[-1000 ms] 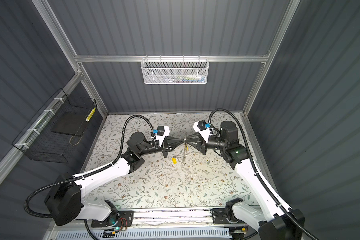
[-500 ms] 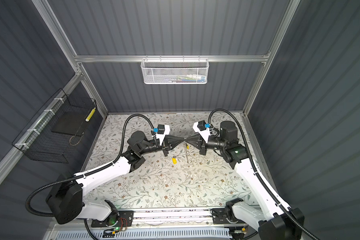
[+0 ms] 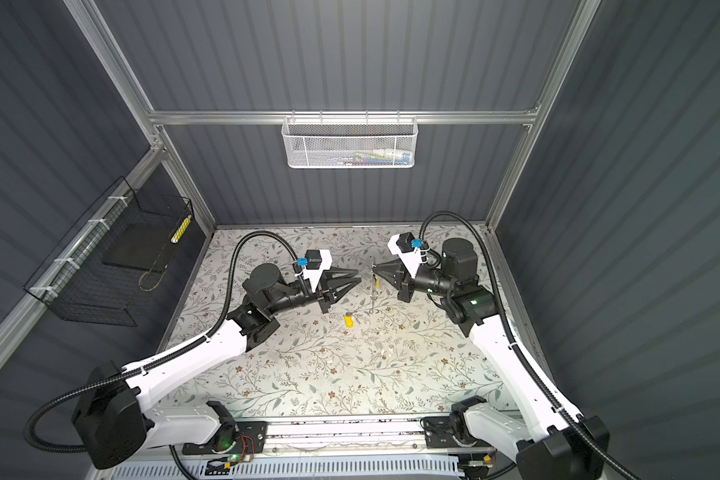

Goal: Put the keys on the keyring

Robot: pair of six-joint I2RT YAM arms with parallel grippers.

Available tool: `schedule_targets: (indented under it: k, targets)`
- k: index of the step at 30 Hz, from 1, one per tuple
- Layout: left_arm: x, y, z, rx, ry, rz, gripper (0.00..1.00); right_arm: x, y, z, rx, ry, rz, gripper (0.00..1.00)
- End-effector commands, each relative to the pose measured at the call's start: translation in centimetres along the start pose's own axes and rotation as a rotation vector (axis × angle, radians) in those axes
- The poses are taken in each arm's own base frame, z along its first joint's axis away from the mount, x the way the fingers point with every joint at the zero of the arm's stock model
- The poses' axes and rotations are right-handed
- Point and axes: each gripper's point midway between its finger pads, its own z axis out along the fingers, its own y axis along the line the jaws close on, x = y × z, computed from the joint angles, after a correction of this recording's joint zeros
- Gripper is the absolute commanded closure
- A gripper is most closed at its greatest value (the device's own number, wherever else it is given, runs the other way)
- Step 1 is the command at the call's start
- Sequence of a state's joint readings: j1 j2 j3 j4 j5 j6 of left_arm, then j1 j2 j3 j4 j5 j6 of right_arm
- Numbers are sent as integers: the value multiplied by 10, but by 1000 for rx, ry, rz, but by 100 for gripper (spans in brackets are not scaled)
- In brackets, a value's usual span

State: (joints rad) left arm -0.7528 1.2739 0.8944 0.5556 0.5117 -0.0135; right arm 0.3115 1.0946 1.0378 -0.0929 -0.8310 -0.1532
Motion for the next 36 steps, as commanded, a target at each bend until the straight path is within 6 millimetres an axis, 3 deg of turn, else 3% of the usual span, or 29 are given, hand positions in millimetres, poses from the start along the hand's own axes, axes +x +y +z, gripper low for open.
schedule_targets:
  k: [1,5,8,15,26,36]
  targets:
    - [23,6,-8,-59,88,33,76,-25,-10,-1,50,-53,-26,100]
    - [42,6,-13,-78,140,49,75,-36,-16,-2,84,-73,-32,100]
    - [53,2,-14,-69,169,70,74,-33,-27,5,100,-59,-9,100]
    - [72,-11,-1,-60,208,153,73,-41,-37,6,140,-70,6,100]
    - [66,-3,5,-143,179,224,67,-42,-39,7,137,-70,10,100]
    - [65,-10,20,-81,166,253,62,-42,-38,9,128,-70,12,100]
